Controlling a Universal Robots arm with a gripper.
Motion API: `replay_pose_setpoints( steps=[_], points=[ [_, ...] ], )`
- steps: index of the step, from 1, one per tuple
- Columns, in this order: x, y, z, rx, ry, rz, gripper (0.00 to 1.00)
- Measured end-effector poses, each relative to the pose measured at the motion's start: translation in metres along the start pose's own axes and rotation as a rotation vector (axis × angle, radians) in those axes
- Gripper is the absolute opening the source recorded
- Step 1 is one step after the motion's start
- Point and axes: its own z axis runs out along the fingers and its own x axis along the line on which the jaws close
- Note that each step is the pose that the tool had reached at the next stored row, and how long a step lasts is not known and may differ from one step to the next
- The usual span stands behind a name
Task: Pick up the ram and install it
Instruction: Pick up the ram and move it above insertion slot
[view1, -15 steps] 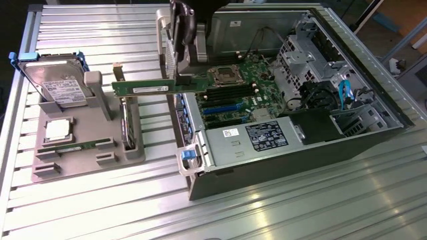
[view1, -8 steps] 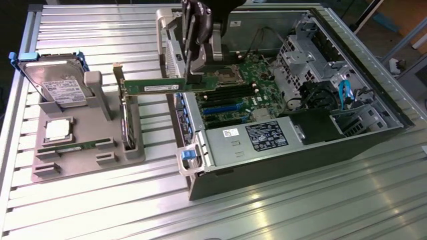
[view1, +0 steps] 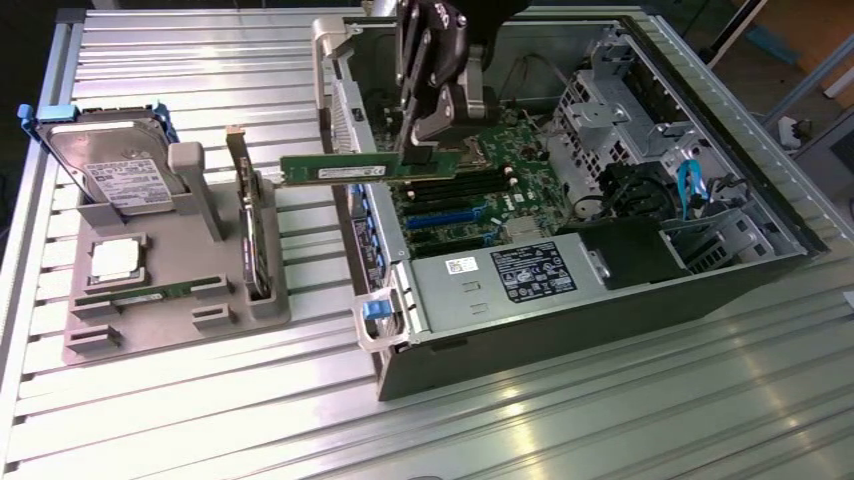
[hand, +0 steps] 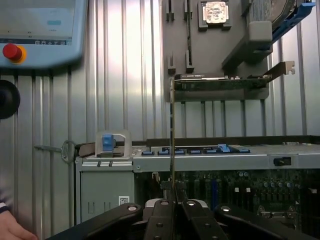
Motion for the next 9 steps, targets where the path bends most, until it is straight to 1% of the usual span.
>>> replay_pose_setpoints(
  steps=[9],
  points=[
    [-0.001, -0.0227, -0.0020, -0.0111, 0.0003, -0.001, 0.12]
  ],
)
